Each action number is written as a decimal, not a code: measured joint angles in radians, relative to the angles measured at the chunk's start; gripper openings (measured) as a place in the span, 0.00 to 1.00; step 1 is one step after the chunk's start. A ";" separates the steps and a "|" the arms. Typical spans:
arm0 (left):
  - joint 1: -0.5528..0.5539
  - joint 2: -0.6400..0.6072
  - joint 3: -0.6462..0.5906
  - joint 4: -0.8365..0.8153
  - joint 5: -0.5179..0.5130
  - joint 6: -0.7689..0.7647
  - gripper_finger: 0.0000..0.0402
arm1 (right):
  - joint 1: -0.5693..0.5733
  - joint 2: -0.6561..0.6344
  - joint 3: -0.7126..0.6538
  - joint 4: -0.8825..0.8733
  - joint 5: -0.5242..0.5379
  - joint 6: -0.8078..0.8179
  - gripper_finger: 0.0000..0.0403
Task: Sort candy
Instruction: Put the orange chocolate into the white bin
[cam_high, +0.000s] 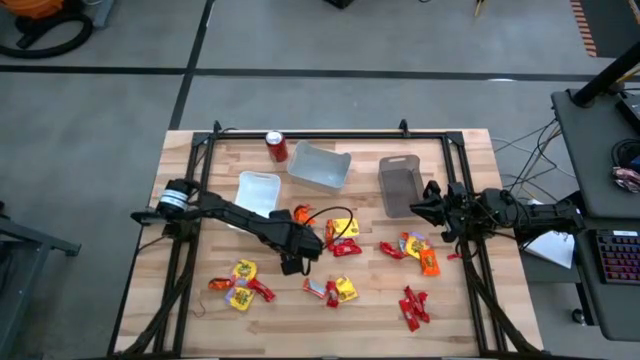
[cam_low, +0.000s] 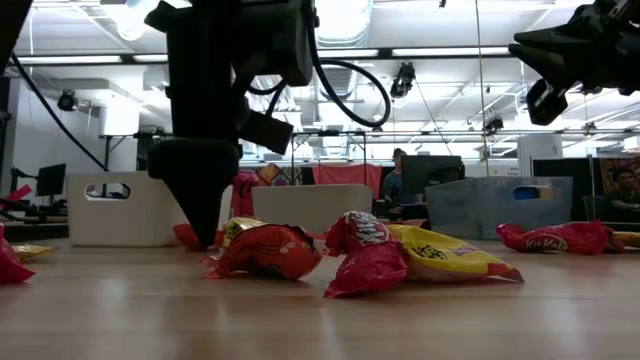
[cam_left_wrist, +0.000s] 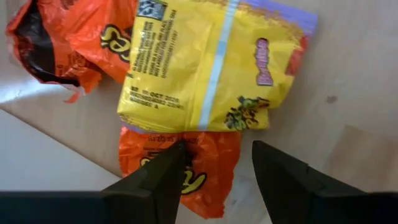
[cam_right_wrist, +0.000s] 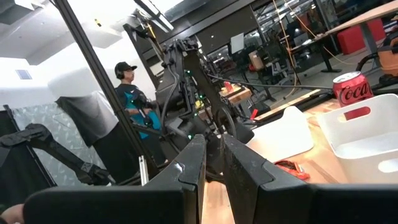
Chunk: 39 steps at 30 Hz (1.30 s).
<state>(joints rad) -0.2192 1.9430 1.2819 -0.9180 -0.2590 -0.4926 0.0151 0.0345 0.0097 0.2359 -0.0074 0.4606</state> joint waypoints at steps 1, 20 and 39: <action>0.000 0.001 0.000 0.000 -0.009 -0.004 0.41 | 0.000 0.000 0.000 0.000 0.000 0.000 0.11; -0.013 -0.083 0.018 0.006 0.034 0.045 0.00 | 0.000 0.000 0.000 0.000 -0.003 0.001 0.11; 0.017 -0.454 0.013 -0.131 -0.032 0.188 0.00 | 0.000 0.000 0.000 -0.001 -0.027 0.002 0.11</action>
<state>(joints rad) -0.2021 1.4889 1.2951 -1.0493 -0.2910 -0.3044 0.0151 0.0349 0.0097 0.2351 -0.0341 0.4622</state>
